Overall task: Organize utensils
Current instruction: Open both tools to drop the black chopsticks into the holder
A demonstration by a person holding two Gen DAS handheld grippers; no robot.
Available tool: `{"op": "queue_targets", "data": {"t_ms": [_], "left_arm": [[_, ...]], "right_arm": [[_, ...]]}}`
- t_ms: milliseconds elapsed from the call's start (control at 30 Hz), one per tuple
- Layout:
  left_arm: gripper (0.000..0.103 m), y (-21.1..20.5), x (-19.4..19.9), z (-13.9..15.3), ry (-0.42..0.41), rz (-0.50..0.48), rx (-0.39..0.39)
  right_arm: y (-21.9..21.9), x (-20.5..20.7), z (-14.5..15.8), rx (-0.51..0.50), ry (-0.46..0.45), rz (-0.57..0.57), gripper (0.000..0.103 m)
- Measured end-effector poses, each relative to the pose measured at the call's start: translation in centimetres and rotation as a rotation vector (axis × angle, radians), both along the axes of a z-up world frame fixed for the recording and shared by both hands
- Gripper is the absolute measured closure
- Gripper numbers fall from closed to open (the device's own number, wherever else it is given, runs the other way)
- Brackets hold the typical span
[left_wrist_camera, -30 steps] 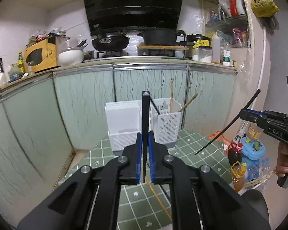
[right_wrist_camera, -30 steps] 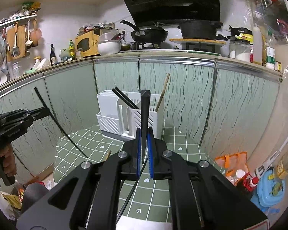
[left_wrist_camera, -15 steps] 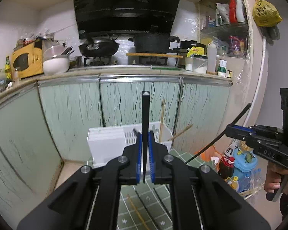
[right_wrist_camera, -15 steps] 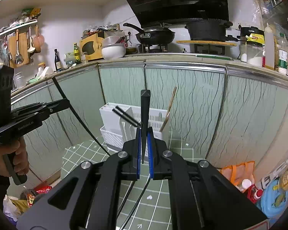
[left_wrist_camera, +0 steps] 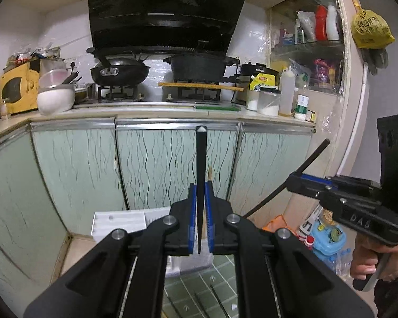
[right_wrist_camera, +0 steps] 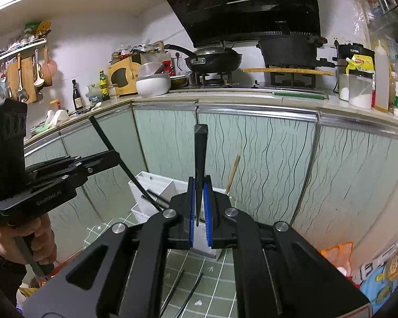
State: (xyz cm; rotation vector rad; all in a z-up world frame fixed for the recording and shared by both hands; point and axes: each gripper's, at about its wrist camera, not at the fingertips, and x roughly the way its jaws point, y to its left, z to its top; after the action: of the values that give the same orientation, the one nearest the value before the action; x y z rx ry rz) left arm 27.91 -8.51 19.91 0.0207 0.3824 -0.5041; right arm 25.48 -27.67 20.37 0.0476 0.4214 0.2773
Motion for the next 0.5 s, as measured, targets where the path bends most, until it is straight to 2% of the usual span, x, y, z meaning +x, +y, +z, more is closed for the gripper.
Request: {"op": "queue_targets", "data": {"t_ms": [233,500], "left_arm": [[0.095,-1.5,4.5,0.4,0.001,-0.035,0.013],[0.095,-1.2,8.8,-2.9,0.066,-0.060,0.036]], "right_arm": [[-0.3,3.6,-0.3,-0.029,0.027,0.006,0.097],[-0.7,7.4,-2.5,-0.048,0.069,0.035,0.097]]}}
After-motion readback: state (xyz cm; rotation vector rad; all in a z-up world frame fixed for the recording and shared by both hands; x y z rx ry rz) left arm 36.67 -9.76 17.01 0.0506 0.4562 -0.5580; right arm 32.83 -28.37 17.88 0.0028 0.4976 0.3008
